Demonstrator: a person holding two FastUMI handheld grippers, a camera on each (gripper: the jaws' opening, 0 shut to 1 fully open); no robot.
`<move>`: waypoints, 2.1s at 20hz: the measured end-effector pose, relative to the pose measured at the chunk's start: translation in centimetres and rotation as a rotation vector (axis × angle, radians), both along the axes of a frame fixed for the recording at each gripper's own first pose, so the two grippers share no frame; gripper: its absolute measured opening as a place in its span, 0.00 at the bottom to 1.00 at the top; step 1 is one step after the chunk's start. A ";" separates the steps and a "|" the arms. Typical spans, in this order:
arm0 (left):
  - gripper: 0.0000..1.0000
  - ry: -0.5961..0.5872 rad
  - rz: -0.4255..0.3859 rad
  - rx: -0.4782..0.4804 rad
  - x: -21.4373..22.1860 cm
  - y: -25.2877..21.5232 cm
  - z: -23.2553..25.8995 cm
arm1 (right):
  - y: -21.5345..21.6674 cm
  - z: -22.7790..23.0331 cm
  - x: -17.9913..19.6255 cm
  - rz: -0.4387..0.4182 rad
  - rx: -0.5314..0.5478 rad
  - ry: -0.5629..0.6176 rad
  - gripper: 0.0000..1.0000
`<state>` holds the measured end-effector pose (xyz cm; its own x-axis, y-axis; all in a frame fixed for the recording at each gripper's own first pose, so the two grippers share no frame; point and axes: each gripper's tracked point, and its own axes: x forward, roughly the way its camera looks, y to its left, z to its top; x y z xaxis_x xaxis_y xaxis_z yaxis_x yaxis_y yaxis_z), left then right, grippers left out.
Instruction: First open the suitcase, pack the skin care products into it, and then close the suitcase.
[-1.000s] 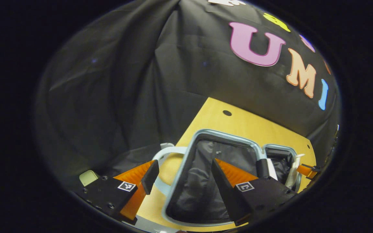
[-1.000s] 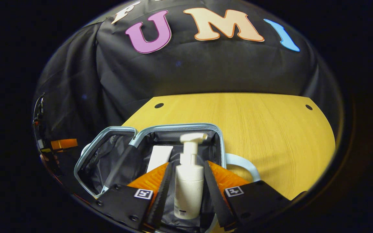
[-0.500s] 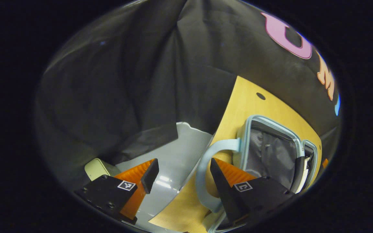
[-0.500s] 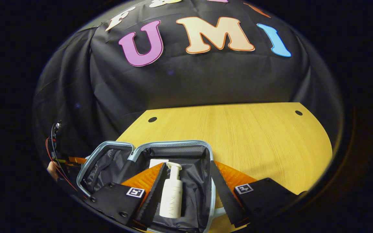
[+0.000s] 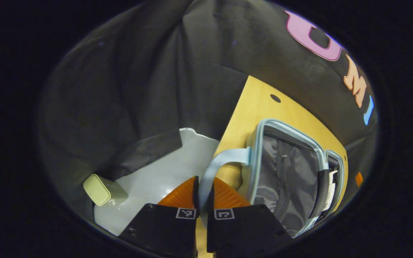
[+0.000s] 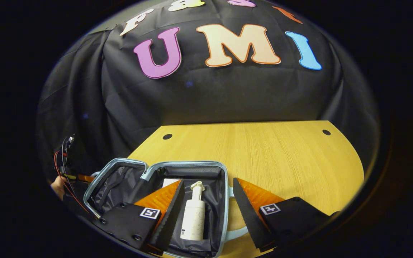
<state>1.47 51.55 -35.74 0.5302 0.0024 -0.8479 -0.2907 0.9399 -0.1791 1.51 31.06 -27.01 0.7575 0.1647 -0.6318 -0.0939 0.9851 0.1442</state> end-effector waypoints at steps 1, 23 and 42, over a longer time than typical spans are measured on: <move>0.02 -0.013 -0.015 0.024 0.2 0.0 0.8 | -0.1 0.3 0.0 0.012 0.001 -0.009 0.85; 0.00 -0.506 -0.254 0.040 3.0 -22.4 27.8 | -10.1 13.0 -1.8 0.108 0.001 -0.367 0.86; 0.00 -0.436 -0.533 -0.227 2.4 -48.3 21.1 | -23.6 14.6 -5.6 -0.048 -0.099 -0.361 0.86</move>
<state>3.83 3.24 -14.69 0.7002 -0.5020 -0.5078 0.3394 0.8597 -0.3818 -4.04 7.51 -12.41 0.9397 0.0755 -0.3336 -0.0750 0.9971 0.0144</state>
